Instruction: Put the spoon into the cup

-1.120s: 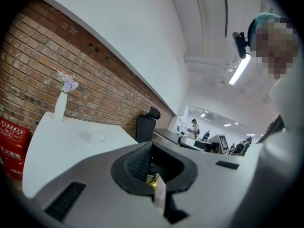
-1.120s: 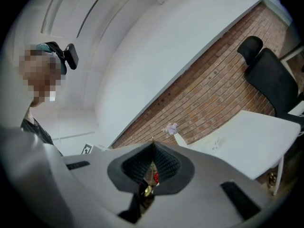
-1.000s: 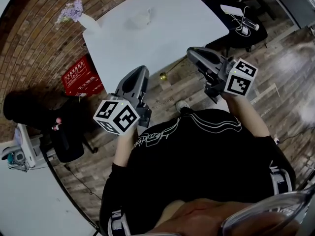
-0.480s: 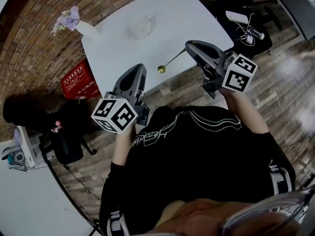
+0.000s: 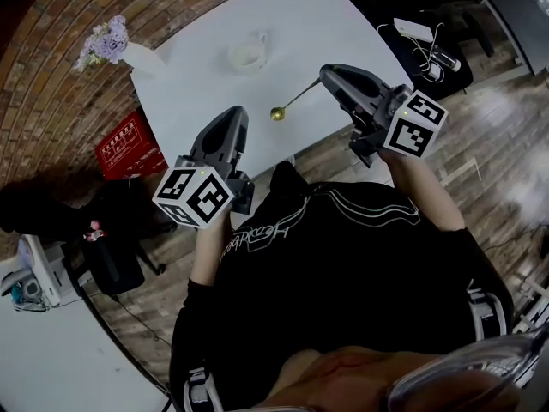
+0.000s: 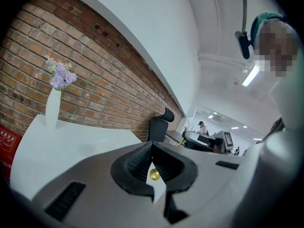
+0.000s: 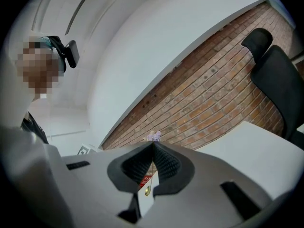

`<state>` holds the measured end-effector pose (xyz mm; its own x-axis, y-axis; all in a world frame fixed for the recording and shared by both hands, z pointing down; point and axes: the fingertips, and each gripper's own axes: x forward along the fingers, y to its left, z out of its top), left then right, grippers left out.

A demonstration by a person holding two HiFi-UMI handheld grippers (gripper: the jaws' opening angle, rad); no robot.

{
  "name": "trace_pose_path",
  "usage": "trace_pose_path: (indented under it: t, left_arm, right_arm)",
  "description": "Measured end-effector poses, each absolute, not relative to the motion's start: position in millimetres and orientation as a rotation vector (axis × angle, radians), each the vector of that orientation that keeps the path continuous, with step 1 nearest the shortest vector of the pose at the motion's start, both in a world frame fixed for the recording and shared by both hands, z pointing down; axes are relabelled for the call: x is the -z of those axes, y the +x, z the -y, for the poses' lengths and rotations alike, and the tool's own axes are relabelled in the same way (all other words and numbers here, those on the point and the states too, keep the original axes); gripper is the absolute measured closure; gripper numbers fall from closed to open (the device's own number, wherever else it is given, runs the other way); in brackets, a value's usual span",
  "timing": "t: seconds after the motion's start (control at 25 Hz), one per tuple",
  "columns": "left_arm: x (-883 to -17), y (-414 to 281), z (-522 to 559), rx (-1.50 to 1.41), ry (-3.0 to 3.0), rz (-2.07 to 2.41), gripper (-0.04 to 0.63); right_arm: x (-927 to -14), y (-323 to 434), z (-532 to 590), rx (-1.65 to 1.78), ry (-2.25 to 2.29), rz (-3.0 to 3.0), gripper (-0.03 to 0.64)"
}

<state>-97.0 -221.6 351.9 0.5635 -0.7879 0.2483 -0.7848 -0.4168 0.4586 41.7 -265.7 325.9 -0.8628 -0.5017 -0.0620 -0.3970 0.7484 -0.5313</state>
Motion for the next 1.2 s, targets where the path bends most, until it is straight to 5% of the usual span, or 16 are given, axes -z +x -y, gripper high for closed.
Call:
trace_pose_path:
  t: [1.2]
  left_arm:
    - [-436,-176,344,-0.069,2.092,1.192,0.592]
  right_arm:
    - [-388,-43,442,0.824,-0.880,-2.782,0.618]
